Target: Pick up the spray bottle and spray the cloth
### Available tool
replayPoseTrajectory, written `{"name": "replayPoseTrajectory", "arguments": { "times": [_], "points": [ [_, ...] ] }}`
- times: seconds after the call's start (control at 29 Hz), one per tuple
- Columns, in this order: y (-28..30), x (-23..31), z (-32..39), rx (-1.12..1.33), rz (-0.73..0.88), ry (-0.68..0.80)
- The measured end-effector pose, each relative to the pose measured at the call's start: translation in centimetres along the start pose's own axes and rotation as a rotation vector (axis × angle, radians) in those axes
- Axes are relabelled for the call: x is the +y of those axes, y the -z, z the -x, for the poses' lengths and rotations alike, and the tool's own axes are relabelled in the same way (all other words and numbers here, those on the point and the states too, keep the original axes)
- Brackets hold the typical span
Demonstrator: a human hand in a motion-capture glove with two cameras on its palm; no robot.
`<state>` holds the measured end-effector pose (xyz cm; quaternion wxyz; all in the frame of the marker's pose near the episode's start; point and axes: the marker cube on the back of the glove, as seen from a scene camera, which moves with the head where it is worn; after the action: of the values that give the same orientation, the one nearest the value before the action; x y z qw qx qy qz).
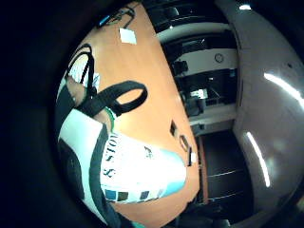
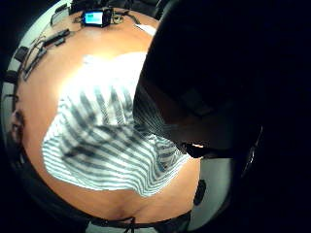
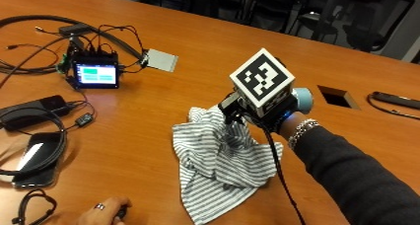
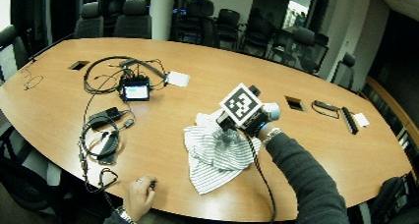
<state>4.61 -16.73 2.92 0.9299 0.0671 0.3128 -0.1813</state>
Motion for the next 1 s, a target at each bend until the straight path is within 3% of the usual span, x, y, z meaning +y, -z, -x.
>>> {"name": "replayPoseTrajectory", "arguments": {
  "times": [0.24, 0.52, 0.73, 1.0],
  "points": [
    [4.7, -2.1, 0.2, -0.335, -0.110, -0.164],
    [10.2, -6.0, 3.7, -0.961, -0.266, -0.331],
    [8.6, -6.9, 8.2, -1.308, -0.358, -0.443],
    [3.3, -6.2, 12.0, -1.562, -0.384, -0.683]
  ]
}}
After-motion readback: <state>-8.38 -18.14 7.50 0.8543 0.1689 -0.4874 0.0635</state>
